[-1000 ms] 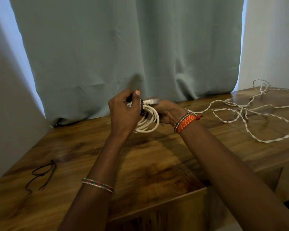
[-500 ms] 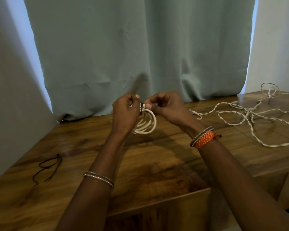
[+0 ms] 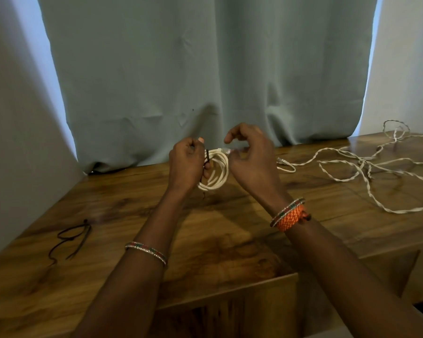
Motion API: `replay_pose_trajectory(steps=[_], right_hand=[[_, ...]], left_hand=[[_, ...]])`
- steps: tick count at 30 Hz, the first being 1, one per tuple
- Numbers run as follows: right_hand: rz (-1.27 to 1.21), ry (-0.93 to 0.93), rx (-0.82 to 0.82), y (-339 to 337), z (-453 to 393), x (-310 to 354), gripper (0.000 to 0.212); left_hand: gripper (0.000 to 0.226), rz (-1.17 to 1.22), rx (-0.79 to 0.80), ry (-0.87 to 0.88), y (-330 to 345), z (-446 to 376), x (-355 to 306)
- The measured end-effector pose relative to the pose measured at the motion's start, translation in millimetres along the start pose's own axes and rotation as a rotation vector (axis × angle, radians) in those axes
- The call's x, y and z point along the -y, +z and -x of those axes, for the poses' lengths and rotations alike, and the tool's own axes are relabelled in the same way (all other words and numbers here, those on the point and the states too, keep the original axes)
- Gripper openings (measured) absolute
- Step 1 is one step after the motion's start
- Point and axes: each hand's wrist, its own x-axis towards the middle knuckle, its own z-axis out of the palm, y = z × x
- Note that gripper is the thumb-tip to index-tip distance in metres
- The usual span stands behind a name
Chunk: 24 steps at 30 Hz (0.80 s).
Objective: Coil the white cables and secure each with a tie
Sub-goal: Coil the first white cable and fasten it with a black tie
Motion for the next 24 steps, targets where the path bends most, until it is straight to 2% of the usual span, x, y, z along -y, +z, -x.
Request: replay_pose_trajectory(steps=[6,9,11,17,21,24], right_hand=[[0.227,-0.134,-0.115,4,23,14,0.013],[0.37,-0.043,0.11,21,27,14,0.02],[0.401,0.059,0.193,33,26,11,0.023],[0.037,0.305,0.255,51,18,9,0.025],[-0.015,0.359,0.226,54,17,13,0.02],[-0.068,0.368,0.189,53,18,17,0.008]], left_hand=[[0.04,-0.045,-0.201,0.033,-2,-1,-3],[0.041,-0.028,-0.267,-0.011,-5,-9,7],[0.039,-0.007,-0.281,-0.029,-3,-10,11],[0.038,0.083,-0.3,-0.078,-5,-11,20],[0.039,0.067,-0.299,-0.079,-4,-13,21],[0.037,-0.007,-0.311,-0.023,-5,-15,19]])
